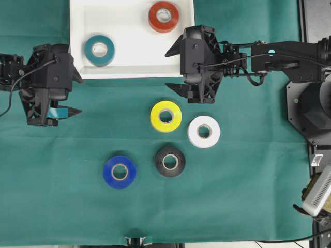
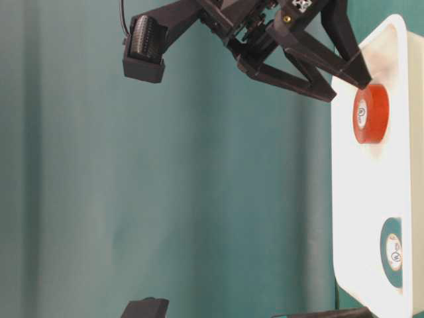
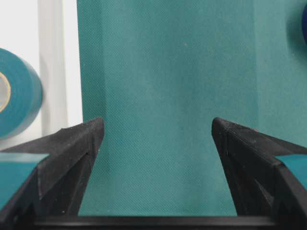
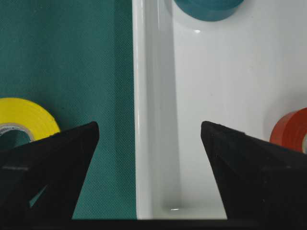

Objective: Put the tape alternately from left to right into the white case.
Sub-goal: 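Move the right gripper down to the black tape roll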

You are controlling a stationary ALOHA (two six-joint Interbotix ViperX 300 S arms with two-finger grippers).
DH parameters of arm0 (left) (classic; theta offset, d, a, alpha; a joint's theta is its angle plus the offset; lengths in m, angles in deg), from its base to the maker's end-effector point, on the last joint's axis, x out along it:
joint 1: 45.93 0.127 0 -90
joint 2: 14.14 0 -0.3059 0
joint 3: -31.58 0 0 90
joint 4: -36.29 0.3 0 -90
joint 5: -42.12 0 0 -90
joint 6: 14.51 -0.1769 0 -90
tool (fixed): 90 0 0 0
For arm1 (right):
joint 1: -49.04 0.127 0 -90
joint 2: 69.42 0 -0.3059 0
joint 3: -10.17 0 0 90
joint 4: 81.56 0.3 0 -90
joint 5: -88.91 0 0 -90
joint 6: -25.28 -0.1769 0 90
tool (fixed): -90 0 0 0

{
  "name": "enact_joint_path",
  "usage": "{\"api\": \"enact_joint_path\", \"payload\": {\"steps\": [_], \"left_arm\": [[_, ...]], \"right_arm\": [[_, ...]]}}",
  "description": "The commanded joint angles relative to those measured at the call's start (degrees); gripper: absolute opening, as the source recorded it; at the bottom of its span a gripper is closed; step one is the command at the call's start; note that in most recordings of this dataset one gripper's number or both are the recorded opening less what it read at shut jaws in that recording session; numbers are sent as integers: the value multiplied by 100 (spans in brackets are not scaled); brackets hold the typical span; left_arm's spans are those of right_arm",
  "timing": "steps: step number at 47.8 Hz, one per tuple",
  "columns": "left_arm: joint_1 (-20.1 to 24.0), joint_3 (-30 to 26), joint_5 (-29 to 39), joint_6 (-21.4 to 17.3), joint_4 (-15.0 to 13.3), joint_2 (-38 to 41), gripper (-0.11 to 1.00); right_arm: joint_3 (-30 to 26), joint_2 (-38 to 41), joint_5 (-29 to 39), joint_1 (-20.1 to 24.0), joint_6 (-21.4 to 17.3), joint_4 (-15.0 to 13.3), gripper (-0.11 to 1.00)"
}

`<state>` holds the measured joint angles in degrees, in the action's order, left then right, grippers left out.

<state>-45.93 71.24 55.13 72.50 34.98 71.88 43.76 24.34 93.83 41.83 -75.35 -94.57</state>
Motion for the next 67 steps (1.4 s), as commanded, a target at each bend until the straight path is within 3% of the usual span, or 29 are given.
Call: {"api": "enact_joint_path", "payload": {"steps": [1,23,49,67], "left_arm": [[-18,-53,-53,0,-18,-97,96],[-18,-53,-79,0,-18,-97,96],[-18,-70,-70,0,-18,-97,96],[-18,-88,-70,0,-18,-97,96]], "right_arm": [[-53,-53,-44,18,-9,0,76],[-53,-62,-18,281,-9,9,76],[-53,-62,-44,1345,-18,18,76],[26,-62,-44,1916,-352,18,75]]}}
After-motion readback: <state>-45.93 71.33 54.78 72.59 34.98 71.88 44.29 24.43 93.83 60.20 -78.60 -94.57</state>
